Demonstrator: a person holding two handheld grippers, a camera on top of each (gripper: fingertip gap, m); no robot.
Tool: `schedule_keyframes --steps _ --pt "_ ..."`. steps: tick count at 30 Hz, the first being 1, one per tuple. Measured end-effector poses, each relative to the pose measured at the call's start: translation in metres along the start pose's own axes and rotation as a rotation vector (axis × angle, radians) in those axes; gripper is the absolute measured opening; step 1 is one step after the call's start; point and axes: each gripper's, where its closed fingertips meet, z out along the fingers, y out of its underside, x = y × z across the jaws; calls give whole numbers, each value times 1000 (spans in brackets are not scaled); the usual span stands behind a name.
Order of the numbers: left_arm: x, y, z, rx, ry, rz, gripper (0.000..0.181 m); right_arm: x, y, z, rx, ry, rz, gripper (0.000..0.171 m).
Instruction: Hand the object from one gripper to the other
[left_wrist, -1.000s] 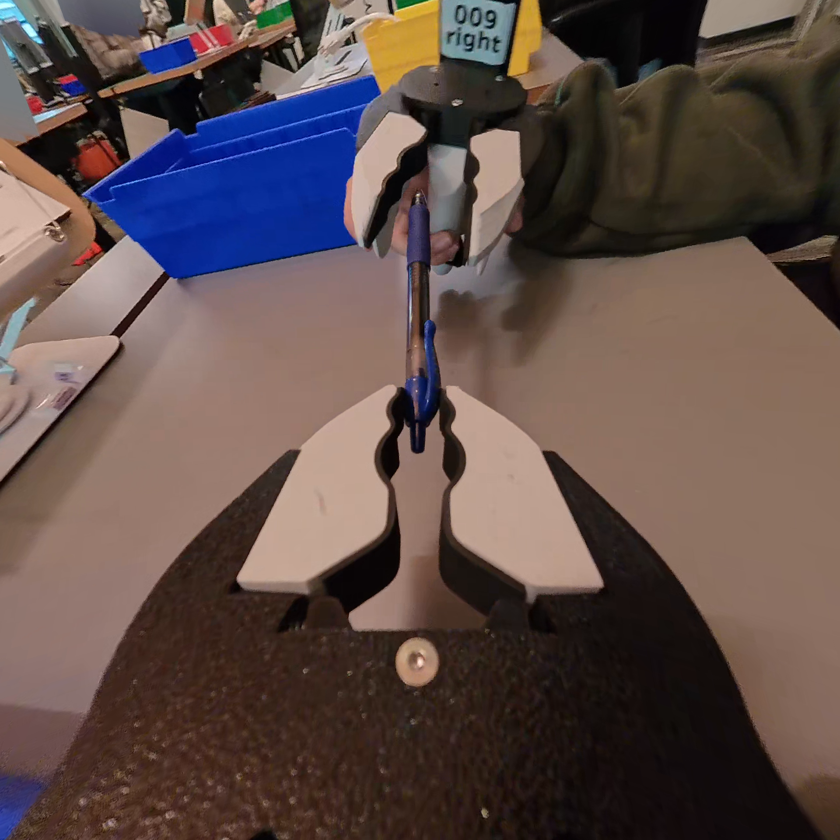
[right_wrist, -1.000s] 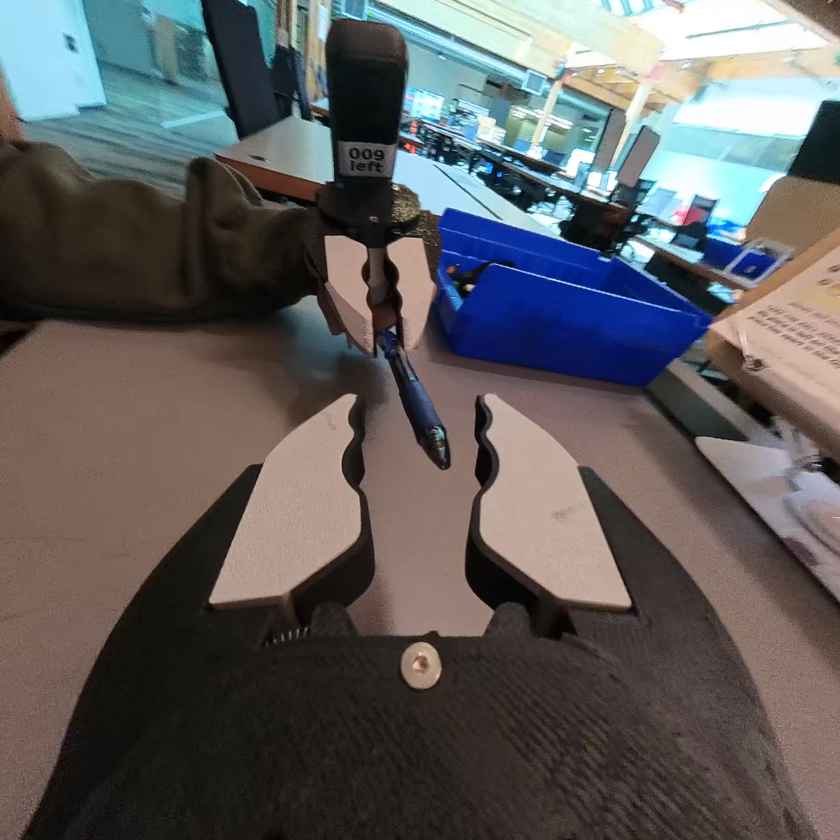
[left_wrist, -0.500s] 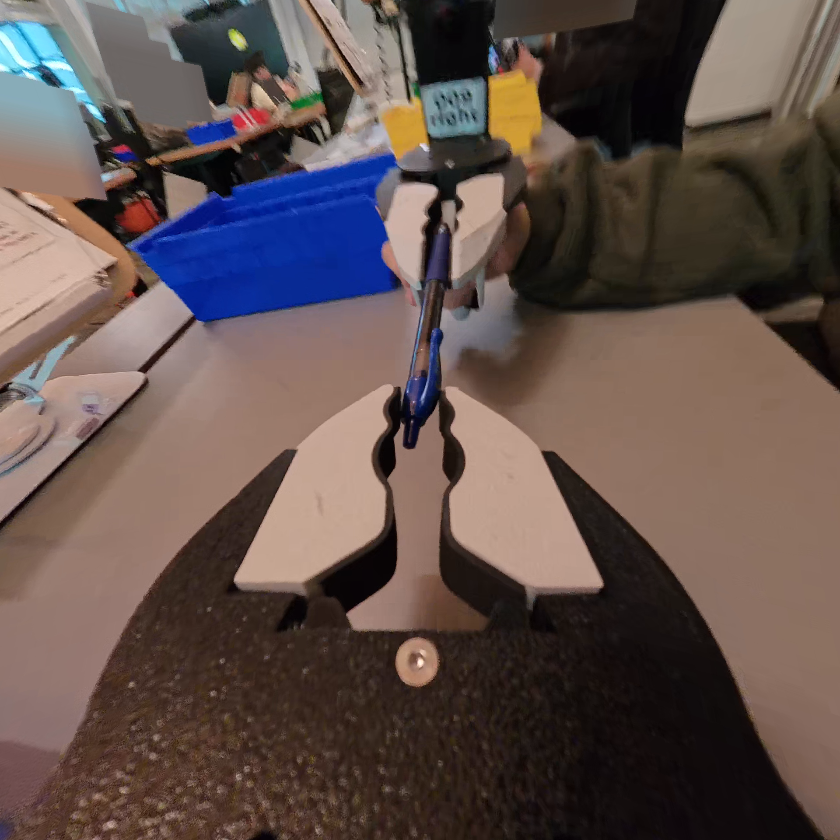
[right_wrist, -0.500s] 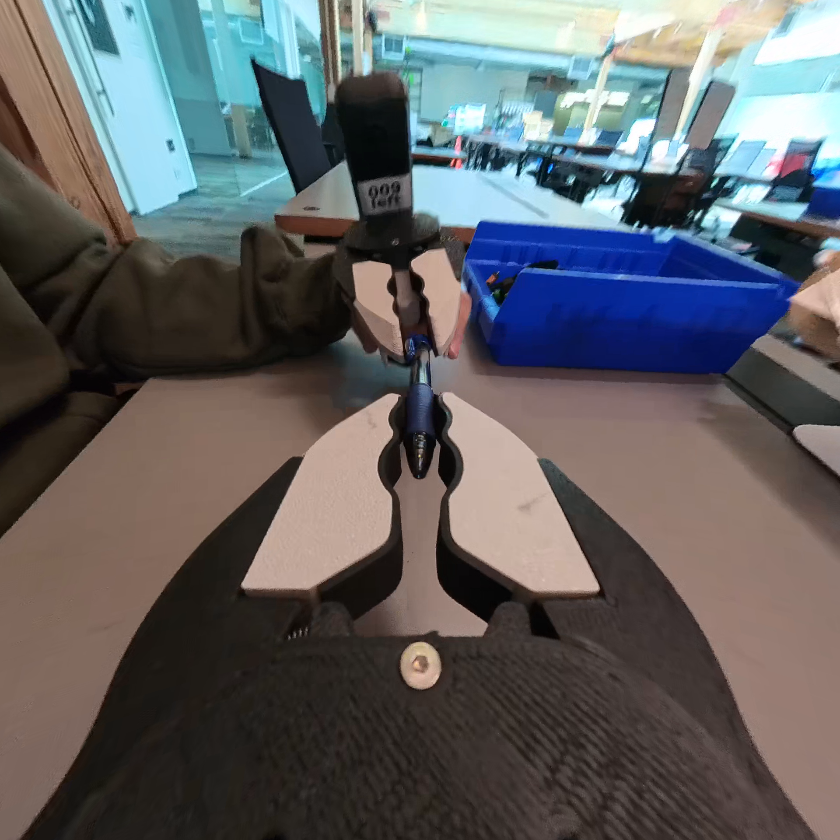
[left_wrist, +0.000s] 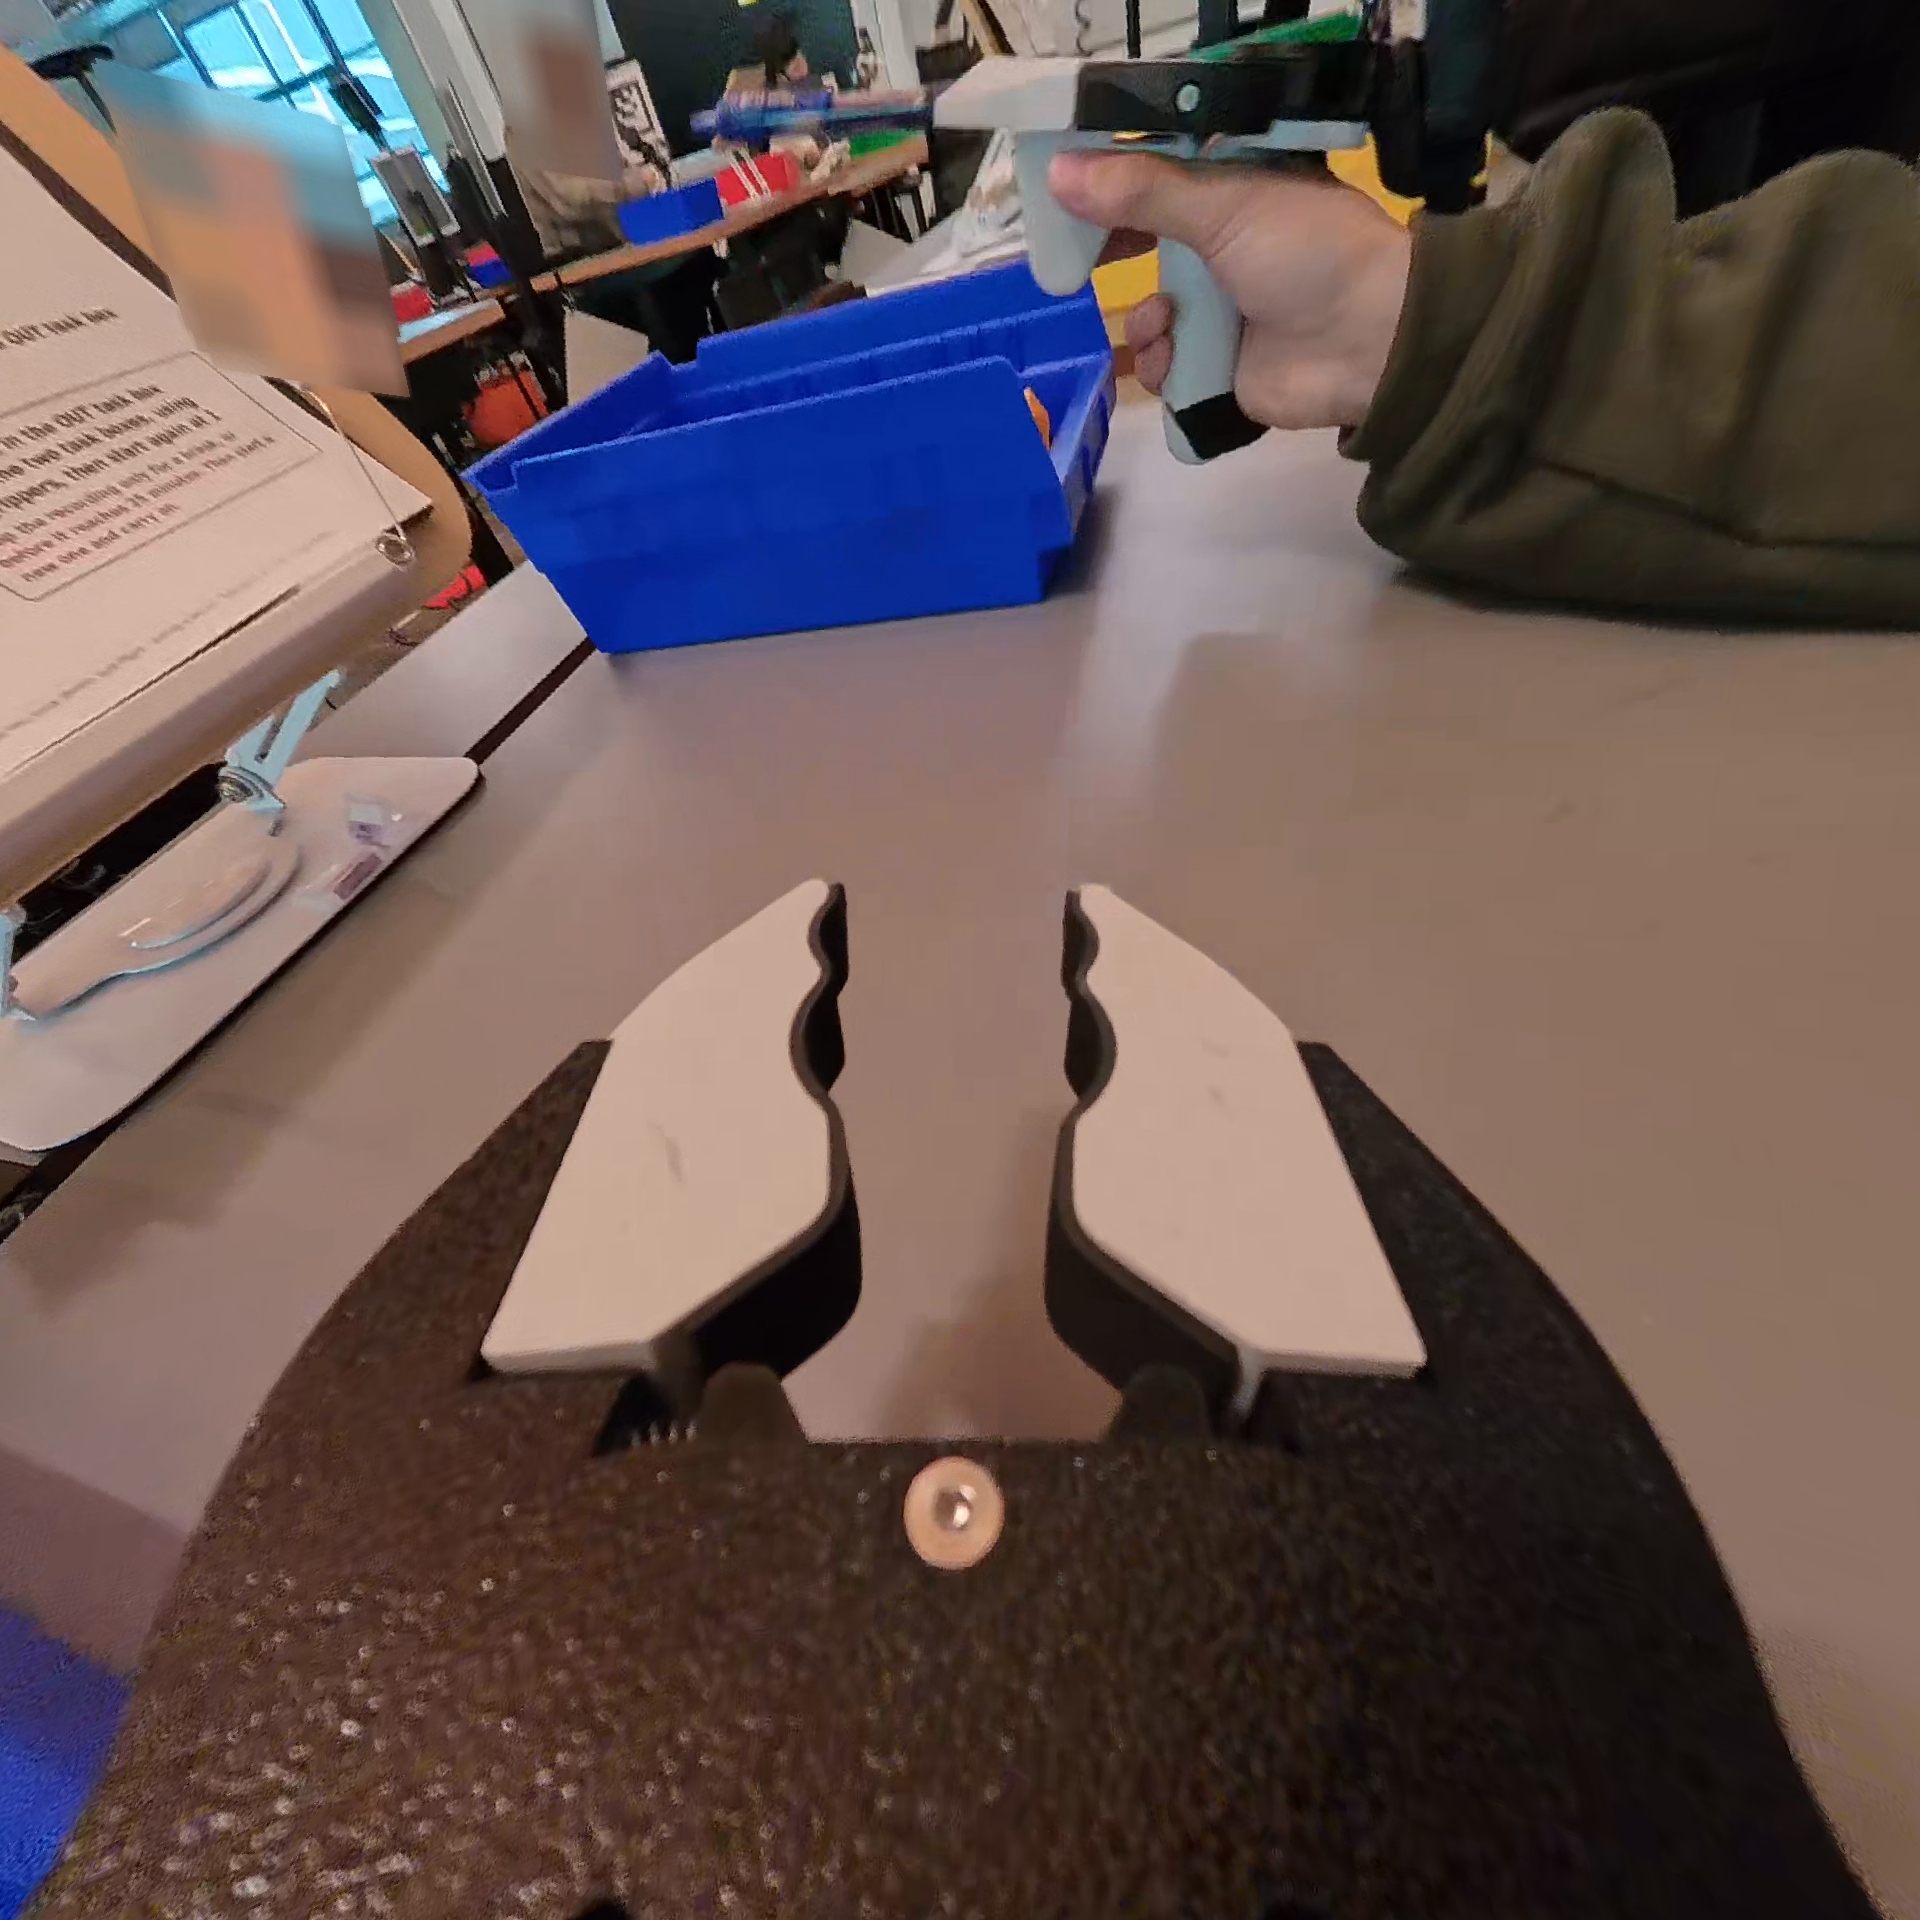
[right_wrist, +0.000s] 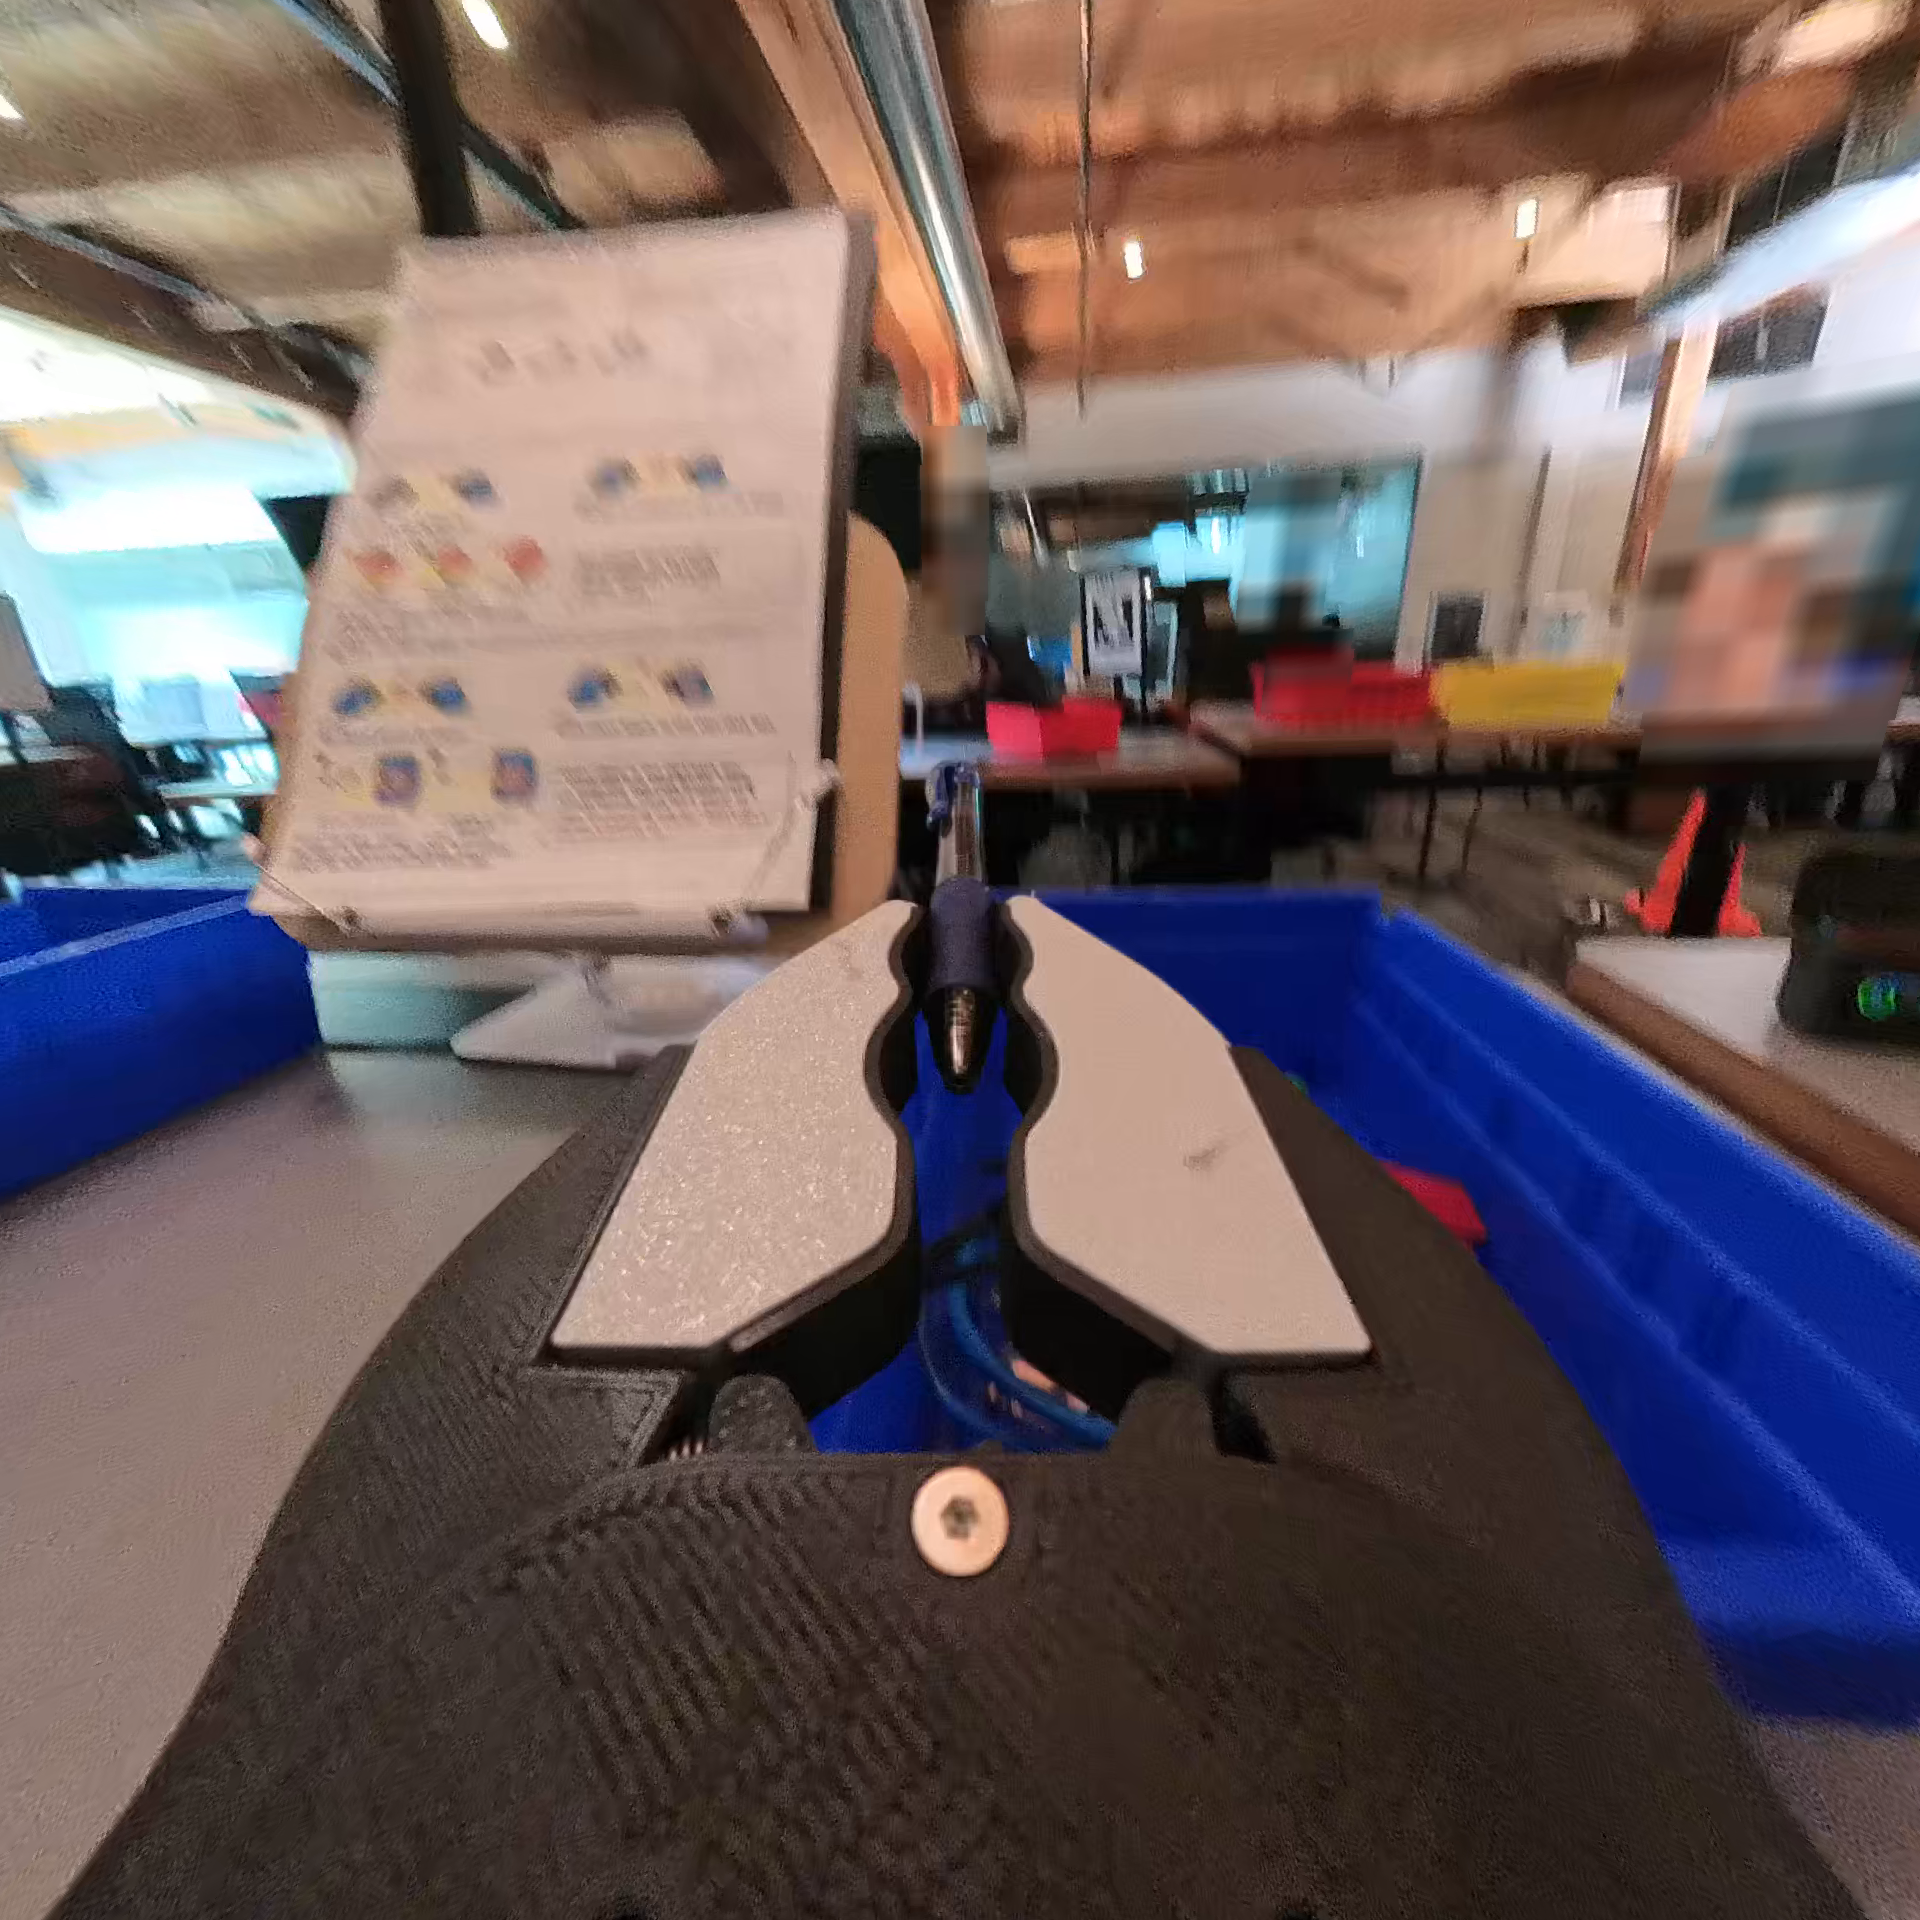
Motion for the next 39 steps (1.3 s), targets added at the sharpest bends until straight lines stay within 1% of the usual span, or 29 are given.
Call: schedule_keyframes --steps 1,4,5,8,10,13,15,17,20,22,24,26,29,31,32,33,34,35,36,37,39 --pt "1 1 1 -10 1 6 38 4 13 3 -63 0 14 12" --pt "0 0 2 0 -6 5 34 -4 36 11 -146 -76 75 12" --pt "0 -2 1 9 -9 1 33 -5 45 13 -192 -76 86 12" --pt "-2 -6 -1 35 -11 -9 31 -6 65 16 -304 -59 29 12" --pt "-2 -7 -1 42 -14 -11 30 -8 69 18 -321 -69 31 12" --pt "-1 -5 0 27 -13 -7 30 -10 68 18 -282 -92 79 13" --pt "0 -4 2 16 -10 -3 30 -8 64 18 -246 -80 84 22" --pt "1 -4 2 14 -7 -3 30 -2 62 17 -229 -39 36 38" --pt "0 -3 2 10 -14 -6 30 6 59 15 -252 33 -62 61" --pt "-3 -3 2 9 -29 -9 30 9 47 13 -212 83 -161 72" --pt "-7 -6 -1 18 -51 -14 29 3 27 11 -122 103 -257 74" --pt "-13 -11 -6 47 -87 -26 29 -15 5 7 -10 82 -333 79" --pt "-26 -24 -19 124 -141 -78 27 -56 -8 6 78 -17 -378 75" --pt "-42 -36 -36 201 -212 -153 28 -89 -4 7 93 -123 -388 70" --pt "-56 -43 -49 254 -281 -222 28 -104 0 7 87 -168 -390 67" --pt "-73 -49 -66 302 -370 -302 28 -117 6 8 73 -209 -389 65" --pt "-95 -49 -87 331 -496 -391 28 -131 13 8 55 -258 -392 63" --pt "-120 -41 -111 319 -654 -491 33 -144 20 8 38 -305 -396 62" --pt "-140 -29 -132 271 -770 -572 39 -153 25 7 21 -341 -403 62" --pt "-156 -19 -145 202 -814 -607 44 -161 30 7 5 -375 -408 62" --pt "-183 10 -155 -27 -834 -690 71 -172 39 7 -33 -424 -398 62"
